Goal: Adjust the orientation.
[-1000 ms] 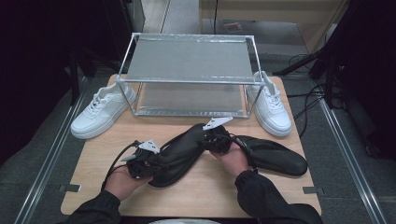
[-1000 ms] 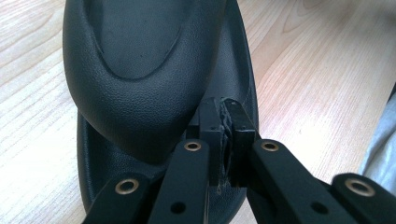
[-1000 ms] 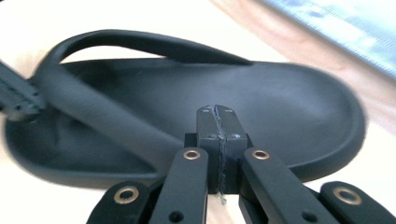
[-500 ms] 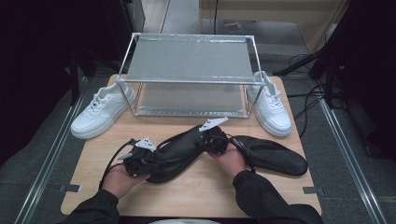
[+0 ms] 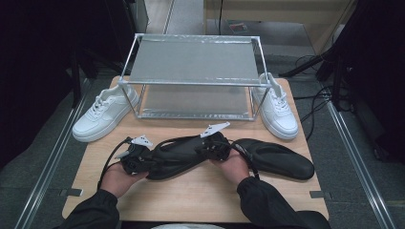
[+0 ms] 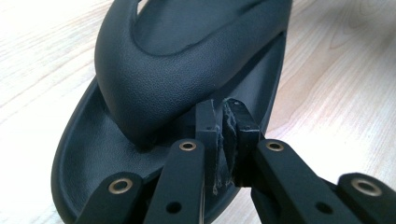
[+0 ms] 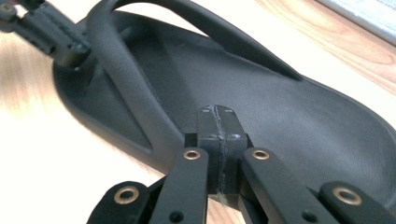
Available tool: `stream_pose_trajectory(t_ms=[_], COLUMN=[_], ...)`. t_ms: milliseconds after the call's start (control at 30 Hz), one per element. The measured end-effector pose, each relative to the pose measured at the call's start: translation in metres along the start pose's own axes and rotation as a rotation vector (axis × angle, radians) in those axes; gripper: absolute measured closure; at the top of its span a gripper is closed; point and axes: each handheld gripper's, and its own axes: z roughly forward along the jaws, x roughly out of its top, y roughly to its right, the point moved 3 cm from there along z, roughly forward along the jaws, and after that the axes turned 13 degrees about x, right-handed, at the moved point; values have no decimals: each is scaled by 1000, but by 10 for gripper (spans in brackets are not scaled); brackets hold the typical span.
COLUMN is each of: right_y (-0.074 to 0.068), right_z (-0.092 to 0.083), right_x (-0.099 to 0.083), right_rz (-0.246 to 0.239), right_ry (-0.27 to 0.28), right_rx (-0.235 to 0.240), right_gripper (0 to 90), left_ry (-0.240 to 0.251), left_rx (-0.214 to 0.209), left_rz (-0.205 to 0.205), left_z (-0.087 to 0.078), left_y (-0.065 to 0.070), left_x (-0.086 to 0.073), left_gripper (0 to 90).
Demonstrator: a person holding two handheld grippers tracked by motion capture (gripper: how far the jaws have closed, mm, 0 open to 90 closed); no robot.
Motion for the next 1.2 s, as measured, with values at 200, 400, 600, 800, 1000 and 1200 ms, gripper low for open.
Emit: stream_pose_trajectory(t_ms=[200, 400, 600, 800, 1000, 1200], right_y=[-4, -10, -16, -23, -27, -34], right_z=[1, 2, 4, 6, 6, 9], right_x=[-2, -3, -4, -6, -8, -9], right_rz=[7, -1, -8, -15, -15, -23], right_ry=[-6, -5, -11, -15, -14, -20], right_rx=[12, 11, 15, 26, 27, 36], right_gripper=[900, 900, 900, 900, 900, 900], left_ry=[2, 4, 7, 2, 3, 13], left_rx=[6, 7, 15, 18, 26, 21], left_rz=[-8, -22, -31, -38, -43, -72], left_z=[1, 3, 6, 10, 14, 19], left_y=[-4, -10, -15, -19, -21, -25], left_x=[2, 5, 8, 11, 15, 19], left_gripper=[847, 847, 845, 842, 842, 841])
